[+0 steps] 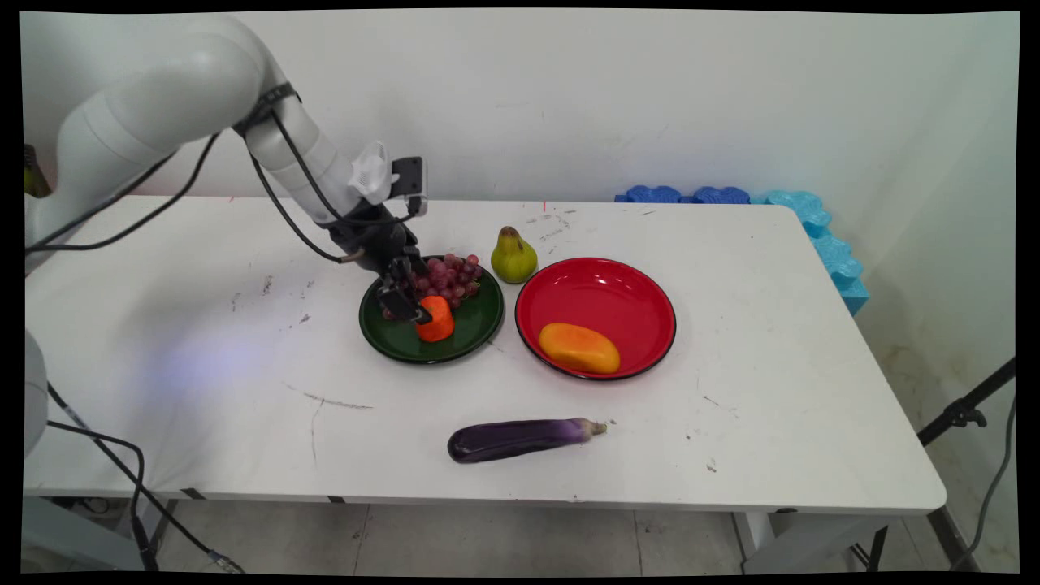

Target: Pick up the mandarin from the green plate, then place the picked object on the table

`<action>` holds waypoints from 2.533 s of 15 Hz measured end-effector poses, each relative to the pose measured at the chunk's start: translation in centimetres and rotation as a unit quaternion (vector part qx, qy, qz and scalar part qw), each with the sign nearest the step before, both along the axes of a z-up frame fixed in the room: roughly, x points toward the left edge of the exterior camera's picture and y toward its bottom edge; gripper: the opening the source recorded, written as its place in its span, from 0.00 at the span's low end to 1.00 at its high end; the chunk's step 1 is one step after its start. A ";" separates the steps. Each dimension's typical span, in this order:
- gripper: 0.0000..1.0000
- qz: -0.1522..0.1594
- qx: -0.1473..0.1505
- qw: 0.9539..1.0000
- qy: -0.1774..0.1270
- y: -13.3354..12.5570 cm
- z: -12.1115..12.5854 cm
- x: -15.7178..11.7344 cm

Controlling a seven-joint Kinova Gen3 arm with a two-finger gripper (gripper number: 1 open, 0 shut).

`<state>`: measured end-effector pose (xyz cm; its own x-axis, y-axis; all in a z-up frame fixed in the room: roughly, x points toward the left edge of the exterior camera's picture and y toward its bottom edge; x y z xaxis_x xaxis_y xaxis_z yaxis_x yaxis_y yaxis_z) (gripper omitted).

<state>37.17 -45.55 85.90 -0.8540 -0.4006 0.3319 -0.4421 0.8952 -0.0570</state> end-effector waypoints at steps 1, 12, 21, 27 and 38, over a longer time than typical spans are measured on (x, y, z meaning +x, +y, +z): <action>1.00 -0.001 0.001 1.000 -0.001 -0.2 -0.5 0.0; 0.00 -0.021 0.006 1.000 -0.005 -0.8 -3.5 -0.7; 0.00 -0.030 -0.015 0.999 -0.005 -0.3 -1.1 -1.7; 0.00 -0.007 -0.037 0.999 0.028 1.3 7.4 -5.2; 0.00 0.067 -0.009 0.997 0.043 5.2 6.1 -11.5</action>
<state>25.65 -40.35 92.01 -0.7612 -0.5021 0.4105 -0.5612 0.8272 -0.0289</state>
